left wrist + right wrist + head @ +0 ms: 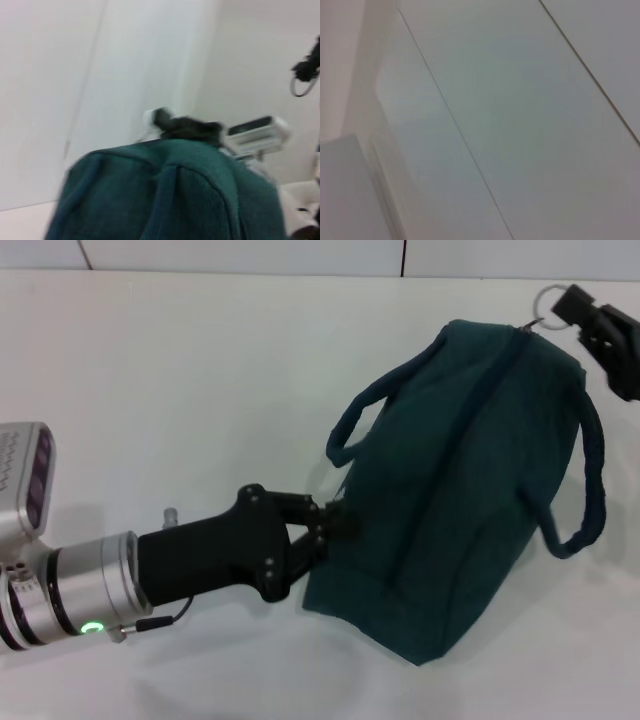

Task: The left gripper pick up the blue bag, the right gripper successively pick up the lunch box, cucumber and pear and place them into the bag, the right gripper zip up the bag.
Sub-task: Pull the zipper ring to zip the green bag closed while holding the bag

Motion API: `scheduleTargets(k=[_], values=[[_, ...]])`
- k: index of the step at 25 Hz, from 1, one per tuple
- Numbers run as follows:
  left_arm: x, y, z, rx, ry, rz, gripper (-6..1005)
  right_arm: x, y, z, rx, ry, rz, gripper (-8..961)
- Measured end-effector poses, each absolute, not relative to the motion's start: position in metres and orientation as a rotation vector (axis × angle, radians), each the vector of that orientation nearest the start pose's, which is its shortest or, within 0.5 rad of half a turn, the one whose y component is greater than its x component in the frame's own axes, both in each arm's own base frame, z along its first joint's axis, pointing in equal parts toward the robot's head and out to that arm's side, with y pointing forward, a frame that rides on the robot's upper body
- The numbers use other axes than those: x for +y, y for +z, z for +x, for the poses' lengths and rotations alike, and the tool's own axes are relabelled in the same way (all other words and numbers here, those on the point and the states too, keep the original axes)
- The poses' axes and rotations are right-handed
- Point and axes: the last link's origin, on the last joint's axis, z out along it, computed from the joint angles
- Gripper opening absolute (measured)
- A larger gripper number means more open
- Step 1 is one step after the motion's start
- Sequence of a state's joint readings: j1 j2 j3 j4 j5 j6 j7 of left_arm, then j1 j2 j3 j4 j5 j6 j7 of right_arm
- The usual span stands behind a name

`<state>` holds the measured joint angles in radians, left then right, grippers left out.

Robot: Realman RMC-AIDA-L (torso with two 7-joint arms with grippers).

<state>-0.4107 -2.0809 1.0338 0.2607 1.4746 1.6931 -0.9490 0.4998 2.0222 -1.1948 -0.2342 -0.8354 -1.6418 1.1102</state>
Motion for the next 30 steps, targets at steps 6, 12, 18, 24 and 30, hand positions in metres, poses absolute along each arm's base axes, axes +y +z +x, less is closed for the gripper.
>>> scheduleTargets(k=[6,12,18,24,30], values=[[0.261,-0.050,-0.266,-0.598,-1.195,-2.563,73,0.313,0.016,0.244,0.640,1.584,-2.143,9],[0.264,-0.045,-0.269,-0.628,-1.208,-2.512,233,0.312,0.016,0.245,0.649,1.586,-2.144,9],[0.266,-0.021,-0.276,-0.697,-1.306,-2.367,444,0.312,0.015,0.245,0.651,1.586,-2.146,10],[0.292,0.010,-0.256,-0.760,-1.217,-2.552,707,0.312,0.015,0.245,0.655,1.582,-2.146,10],[0.324,0.036,-0.201,-0.749,-1.000,-2.756,870,0.314,0.015,0.245,0.657,1.578,-2.146,9]])
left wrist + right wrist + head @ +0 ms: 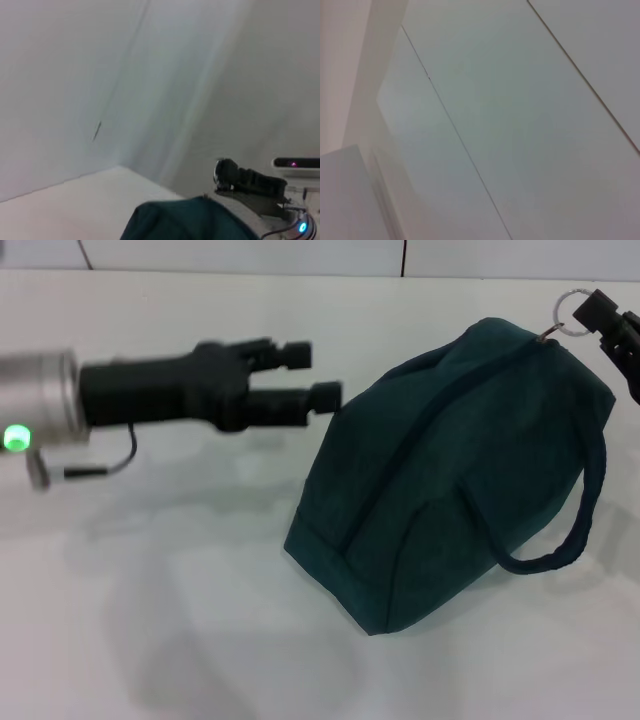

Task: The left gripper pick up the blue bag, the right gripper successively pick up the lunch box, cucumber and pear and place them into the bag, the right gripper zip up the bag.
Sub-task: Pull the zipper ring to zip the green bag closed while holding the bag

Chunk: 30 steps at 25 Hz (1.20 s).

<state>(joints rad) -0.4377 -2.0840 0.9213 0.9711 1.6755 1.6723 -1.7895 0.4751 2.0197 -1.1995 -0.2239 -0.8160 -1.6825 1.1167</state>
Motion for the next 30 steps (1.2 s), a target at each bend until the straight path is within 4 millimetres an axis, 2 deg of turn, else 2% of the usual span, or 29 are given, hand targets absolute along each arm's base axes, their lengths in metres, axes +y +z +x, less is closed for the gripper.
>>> scheduleTargets(k=[3,5,6,10,15,19,22,30], values=[[0.338,0.044,-0.167,-0.735,-0.811,-2.814,892,0.315,0.015,0.245,0.659,1.571,-2.144,9],[0.343,0.045,-0.151,-0.733,-0.714,-2.828,891,0.315,0.015,0.245,0.657,1.569,-2.145,9],[0.345,0.045,-0.134,-0.721,-0.613,-2.840,891,0.316,0.015,0.245,0.656,1.568,-2.145,9],[0.345,0.043,-0.087,-0.675,-0.399,-2.852,890,0.317,0.016,0.244,0.651,1.569,-2.144,9],[0.338,0.037,-0.043,-0.649,-0.334,-2.896,888,0.317,0.016,0.244,0.651,1.566,-2.142,9],[0.332,0.021,-0.032,-0.610,-0.240,-2.937,887,0.317,0.016,0.244,0.650,1.566,-2.142,9],[0.332,0.009,-0.031,-0.597,-0.168,-2.921,887,0.318,0.016,0.244,0.651,1.563,-2.142,9],[0.335,-0.002,-0.031,-0.574,-0.105,-2.874,886,0.320,0.015,0.242,0.648,1.563,-2.147,10]])
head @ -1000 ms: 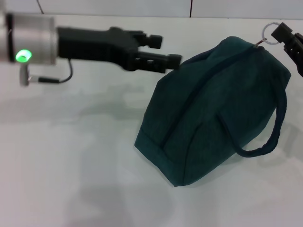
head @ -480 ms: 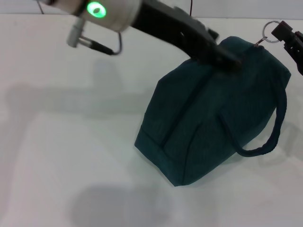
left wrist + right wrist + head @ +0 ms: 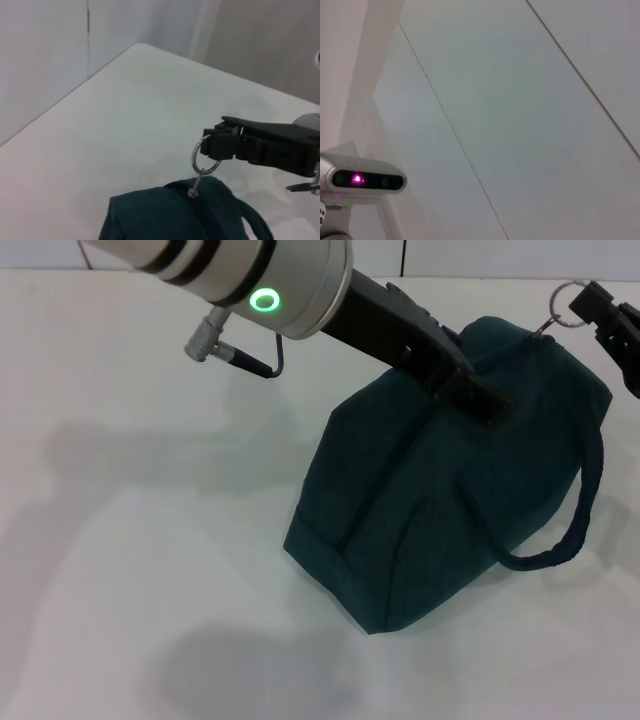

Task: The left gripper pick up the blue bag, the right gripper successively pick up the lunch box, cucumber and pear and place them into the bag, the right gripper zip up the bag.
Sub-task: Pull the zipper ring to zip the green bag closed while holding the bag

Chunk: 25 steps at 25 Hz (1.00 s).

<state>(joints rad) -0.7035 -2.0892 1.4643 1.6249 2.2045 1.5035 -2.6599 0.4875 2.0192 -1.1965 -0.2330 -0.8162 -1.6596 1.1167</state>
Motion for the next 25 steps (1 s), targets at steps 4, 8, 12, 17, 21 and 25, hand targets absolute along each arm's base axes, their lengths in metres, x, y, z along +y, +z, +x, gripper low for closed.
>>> scheduleTargets(k=[4,8,12,17,21,25], values=[[0.3335,-0.0040,-0.0320,-0.570,-0.095,-2.878,885,0.3207,0.0148,0.2410,0.648,1.564,-2.149,10],[0.3329,-0.0057,-0.0325,-0.568,-0.085,-2.881,884,0.3207,0.0148,0.2409,0.648,1.565,-2.149,10],[0.3338,-0.0061,-0.0373,-0.560,-0.081,-2.879,853,0.3210,0.0144,0.2402,0.648,1.567,-2.150,10],[0.3337,-0.0055,-0.0378,-0.543,-0.084,-2.878,668,0.3206,0.0139,0.2405,0.652,1.566,-2.150,10],[0.3334,-0.0061,-0.0372,-0.526,-0.082,-2.881,505,0.3203,0.0135,0.2407,0.654,1.566,-2.152,10],[0.3338,-0.0058,-0.0369,-0.518,-0.085,-2.880,345,0.3202,0.0135,0.2410,0.656,1.565,-2.151,10]])
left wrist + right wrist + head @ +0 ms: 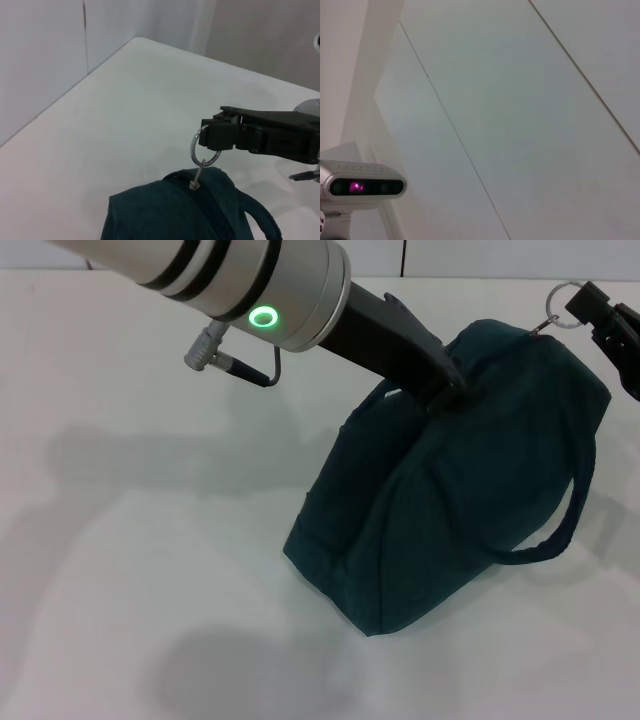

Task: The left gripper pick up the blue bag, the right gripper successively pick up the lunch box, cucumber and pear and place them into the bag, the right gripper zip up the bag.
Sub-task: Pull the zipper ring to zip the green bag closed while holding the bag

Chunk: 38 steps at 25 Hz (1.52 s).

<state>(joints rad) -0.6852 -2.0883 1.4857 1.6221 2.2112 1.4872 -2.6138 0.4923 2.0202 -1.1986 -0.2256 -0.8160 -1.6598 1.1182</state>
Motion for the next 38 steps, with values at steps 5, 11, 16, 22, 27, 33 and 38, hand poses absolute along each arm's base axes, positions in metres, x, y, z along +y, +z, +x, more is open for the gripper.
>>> scheduleTargets(k=[5,11,16,22,27,33,38], values=[[0.334,-0.006,-0.036,-0.511,-0.082,-2.880,141,0.320,0.013,0.241,0.659,1.564,-2.149,9],[0.334,-0.006,-0.035,-0.506,-0.081,-2.883,116,0.321,0.013,0.241,0.657,1.565,-2.151,9],[0.334,-0.006,-0.035,-0.493,-0.082,-2.886,95,0.321,0.013,0.240,0.657,1.567,-2.152,10],[0.334,-0.006,-0.034,-0.492,-0.084,-2.886,75,0.321,0.013,0.240,0.666,1.571,-2.152,10],[0.334,-0.007,-0.035,-0.495,-0.081,-2.887,74,0.321,0.013,0.240,0.666,1.573,-2.150,9],[0.333,-0.005,-0.034,-0.491,-0.089,-2.888,74,0.321,0.016,0.244,0.679,1.572,-2.116,10],[0.332,-0.003,-0.032,-0.489,-0.107,-2.893,73,0.320,0.020,0.259,0.744,1.541,-2.030,10]])
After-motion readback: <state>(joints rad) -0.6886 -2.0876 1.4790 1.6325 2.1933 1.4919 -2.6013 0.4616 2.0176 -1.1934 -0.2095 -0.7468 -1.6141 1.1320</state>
